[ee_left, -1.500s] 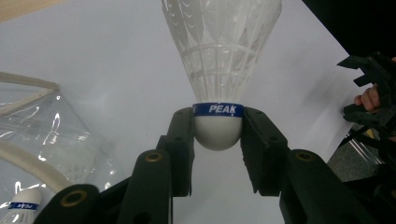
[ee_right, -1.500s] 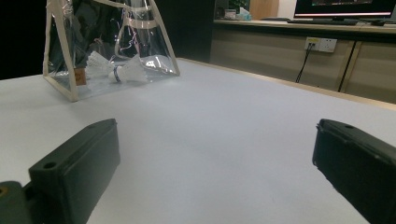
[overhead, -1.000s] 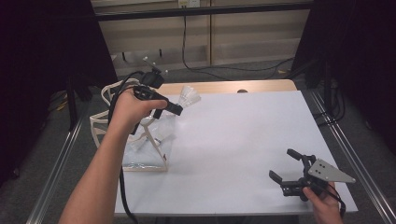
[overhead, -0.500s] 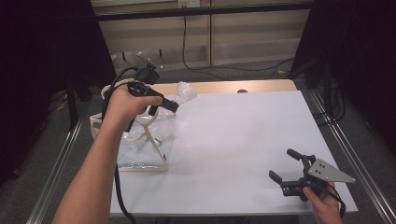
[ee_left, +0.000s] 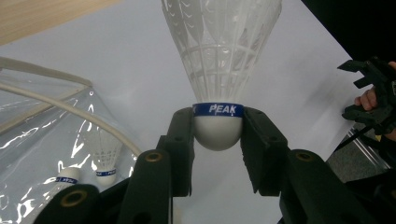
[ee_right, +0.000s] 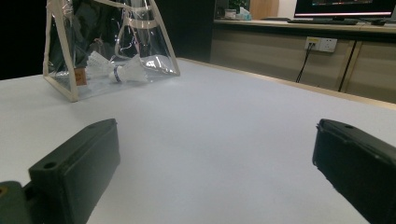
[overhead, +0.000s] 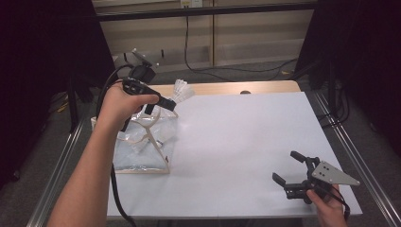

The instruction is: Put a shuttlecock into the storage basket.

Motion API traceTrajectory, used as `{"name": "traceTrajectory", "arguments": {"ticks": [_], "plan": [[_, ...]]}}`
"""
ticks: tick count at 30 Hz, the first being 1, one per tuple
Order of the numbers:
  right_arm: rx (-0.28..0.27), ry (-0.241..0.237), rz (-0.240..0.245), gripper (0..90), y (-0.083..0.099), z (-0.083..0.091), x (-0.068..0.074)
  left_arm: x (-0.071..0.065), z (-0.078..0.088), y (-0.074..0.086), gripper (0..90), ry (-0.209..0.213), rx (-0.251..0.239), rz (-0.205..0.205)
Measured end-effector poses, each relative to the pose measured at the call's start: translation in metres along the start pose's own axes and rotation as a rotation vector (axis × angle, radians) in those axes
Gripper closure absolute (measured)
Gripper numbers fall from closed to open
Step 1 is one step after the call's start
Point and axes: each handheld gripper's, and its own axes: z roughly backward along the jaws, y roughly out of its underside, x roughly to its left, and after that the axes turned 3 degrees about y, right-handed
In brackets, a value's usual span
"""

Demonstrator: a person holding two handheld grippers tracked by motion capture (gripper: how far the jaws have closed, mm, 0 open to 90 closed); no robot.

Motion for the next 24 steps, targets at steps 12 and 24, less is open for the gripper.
{"name": "traceTrajectory", "arguments": {"ticks": [12,24], "plan": [[0.003,0.0,-0.005,0.7,0.0,0.0,0.0,0.004,0.01,0.001,65.6,-0.014,-0.015,0.02],[0.004,-0.002,-0.002,0.7,0.0,0.0,0.0,0.007,0.016,0.003,65.6,-0.028,-0.004,0.011]]}}
